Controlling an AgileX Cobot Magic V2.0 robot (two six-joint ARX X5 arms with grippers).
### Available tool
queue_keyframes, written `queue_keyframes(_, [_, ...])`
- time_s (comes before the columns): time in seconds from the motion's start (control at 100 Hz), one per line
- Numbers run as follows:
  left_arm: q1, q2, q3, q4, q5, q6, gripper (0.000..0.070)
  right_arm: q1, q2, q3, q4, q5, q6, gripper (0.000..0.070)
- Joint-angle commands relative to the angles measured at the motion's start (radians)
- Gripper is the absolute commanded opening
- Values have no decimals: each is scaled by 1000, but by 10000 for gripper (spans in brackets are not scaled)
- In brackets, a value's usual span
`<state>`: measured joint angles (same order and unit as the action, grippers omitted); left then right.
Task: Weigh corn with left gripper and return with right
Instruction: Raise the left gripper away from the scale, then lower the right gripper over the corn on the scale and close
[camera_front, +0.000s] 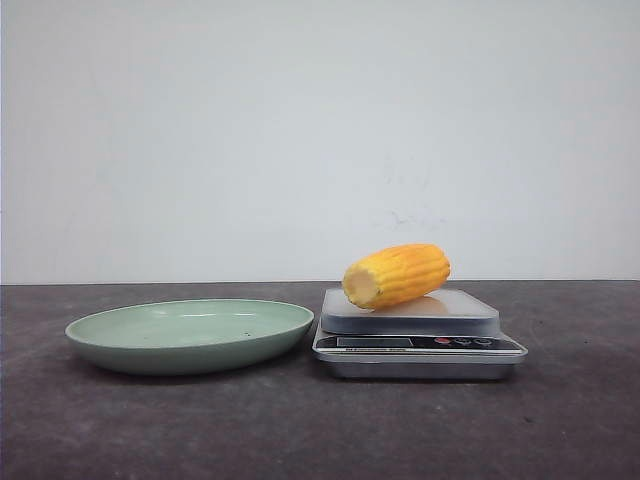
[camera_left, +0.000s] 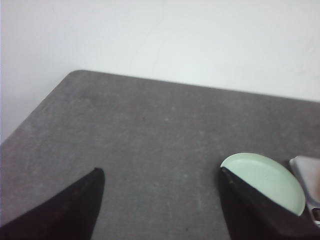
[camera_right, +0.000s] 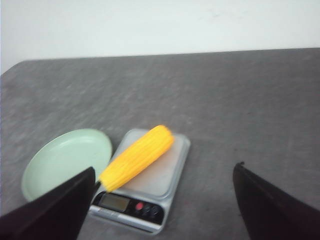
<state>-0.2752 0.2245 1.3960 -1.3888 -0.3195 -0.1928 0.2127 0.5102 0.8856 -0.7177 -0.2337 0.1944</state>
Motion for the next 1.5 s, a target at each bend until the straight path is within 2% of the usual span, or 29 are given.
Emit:
queue_keyframes(0.0, [-2,-15,-2,13,16,-11,435,13,4,19,6,-5,-11,558])
queue_keyframes(0.23, [-2,-22,-7,13,65,-34,435,48,42,19,57,-10,19,558])
queue_keyframes(0.47, [-2,-21,-23,12,75,-37,435,137,282,40,208,1,62,563])
queue_keyframes(0.63, [-2,-21,-23,19,75,-37,434,212,486,87,266,68,66,571])
queue_keyframes(0.73, [-2,-21,-23,19,76,-36,434,259,608,129,269,140,68,629])
queue_keyframes(1.07, [-2,-21,-28,18,85,-35,434,315,879,211,275,276,142,637])
queue_keyframes(1.15, [-2,-21,-40,16,90,-35,434,314,919,211,276,277,147,666])
queue_keyframes(1.49, [-2,-21,-114,15,123,-37,434,347,1051,211,344,248,212,667])
